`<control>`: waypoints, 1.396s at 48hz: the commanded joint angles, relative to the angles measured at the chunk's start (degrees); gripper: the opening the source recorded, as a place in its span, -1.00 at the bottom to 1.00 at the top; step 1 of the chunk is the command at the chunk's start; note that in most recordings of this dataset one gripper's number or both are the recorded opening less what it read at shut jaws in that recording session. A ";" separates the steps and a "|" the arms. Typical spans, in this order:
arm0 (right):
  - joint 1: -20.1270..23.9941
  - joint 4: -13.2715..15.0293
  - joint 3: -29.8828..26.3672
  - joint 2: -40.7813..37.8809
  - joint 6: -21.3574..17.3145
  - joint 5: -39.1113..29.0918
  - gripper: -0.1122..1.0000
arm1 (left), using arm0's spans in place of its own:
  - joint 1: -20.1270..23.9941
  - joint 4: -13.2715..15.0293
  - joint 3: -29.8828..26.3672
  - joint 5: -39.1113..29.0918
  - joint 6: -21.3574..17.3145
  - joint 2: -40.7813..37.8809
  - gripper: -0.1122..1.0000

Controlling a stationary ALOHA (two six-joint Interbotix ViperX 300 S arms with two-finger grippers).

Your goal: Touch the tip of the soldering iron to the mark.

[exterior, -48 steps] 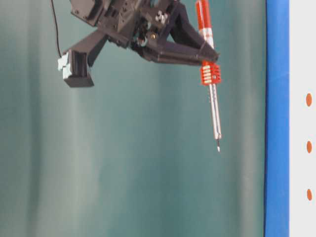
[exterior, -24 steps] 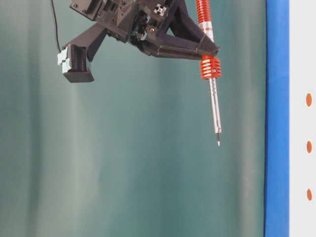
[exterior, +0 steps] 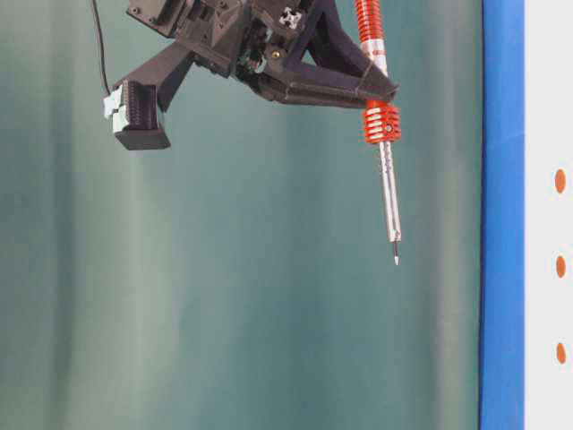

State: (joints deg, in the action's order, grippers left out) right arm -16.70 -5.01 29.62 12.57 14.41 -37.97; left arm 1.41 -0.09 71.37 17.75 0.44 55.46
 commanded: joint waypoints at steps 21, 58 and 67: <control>-0.09 -0.09 -0.53 -2.37 -0.26 0.00 -0.68 | 0.18 0.00 -0.62 0.53 -0.09 -0.26 -0.80; 0.62 -0.35 0.88 -12.66 -0.26 5.54 -0.68 | 0.18 -0.09 -0.62 0.53 -0.26 -0.26 -0.80; 0.88 -0.35 0.88 -13.18 -0.26 5.71 -0.68 | 0.18 0.00 -0.62 0.53 -0.44 -0.18 -0.80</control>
